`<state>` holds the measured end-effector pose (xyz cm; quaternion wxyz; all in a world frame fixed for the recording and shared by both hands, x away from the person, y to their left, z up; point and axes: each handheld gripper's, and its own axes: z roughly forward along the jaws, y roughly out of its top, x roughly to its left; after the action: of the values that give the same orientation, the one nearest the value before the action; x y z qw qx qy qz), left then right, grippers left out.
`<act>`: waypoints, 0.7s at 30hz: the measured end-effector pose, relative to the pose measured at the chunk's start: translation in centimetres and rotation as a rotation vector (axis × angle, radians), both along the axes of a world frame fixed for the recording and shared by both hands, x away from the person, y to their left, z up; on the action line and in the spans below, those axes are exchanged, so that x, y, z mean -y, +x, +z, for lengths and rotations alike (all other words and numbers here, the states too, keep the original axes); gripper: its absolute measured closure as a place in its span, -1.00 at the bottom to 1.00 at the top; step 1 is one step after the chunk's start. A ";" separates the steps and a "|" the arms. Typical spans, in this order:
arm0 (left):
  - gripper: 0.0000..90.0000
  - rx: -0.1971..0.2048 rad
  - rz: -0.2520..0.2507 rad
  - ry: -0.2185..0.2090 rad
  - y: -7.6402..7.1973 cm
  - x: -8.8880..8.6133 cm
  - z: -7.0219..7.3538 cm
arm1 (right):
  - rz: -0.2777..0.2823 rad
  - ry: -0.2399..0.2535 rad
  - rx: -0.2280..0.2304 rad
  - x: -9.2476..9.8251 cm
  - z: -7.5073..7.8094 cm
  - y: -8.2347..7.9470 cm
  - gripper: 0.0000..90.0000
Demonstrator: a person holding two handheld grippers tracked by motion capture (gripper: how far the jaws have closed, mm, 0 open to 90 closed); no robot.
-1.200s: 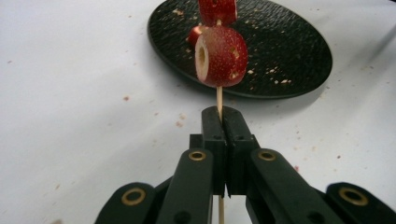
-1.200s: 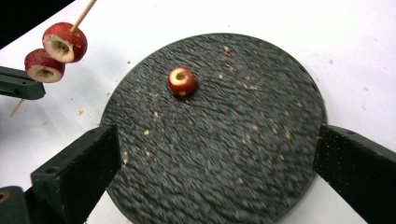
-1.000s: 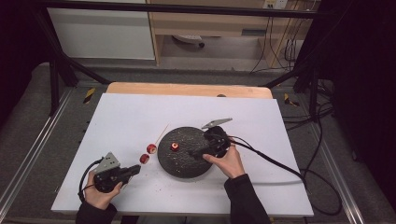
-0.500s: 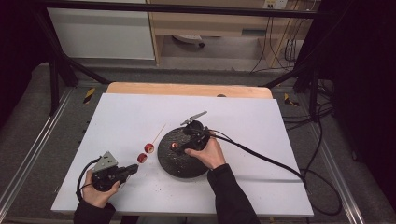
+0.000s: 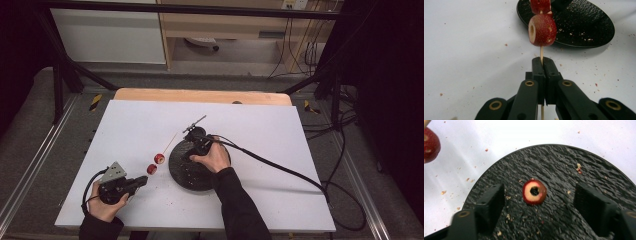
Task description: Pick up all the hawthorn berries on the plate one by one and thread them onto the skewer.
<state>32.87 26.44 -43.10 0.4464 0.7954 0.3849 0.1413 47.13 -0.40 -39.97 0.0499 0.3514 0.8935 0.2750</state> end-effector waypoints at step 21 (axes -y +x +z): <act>0.96 -0.008 -0.003 0.005 0.1 0.0 -0.1 | -0.017 0.020 -0.102 -0.5 -1.2 1.5 0.17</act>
<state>32.94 26.42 -43.17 0.4430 0.7976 0.3852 0.1387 48.63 0.09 -41.13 0.0028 0.3730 0.8891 0.2652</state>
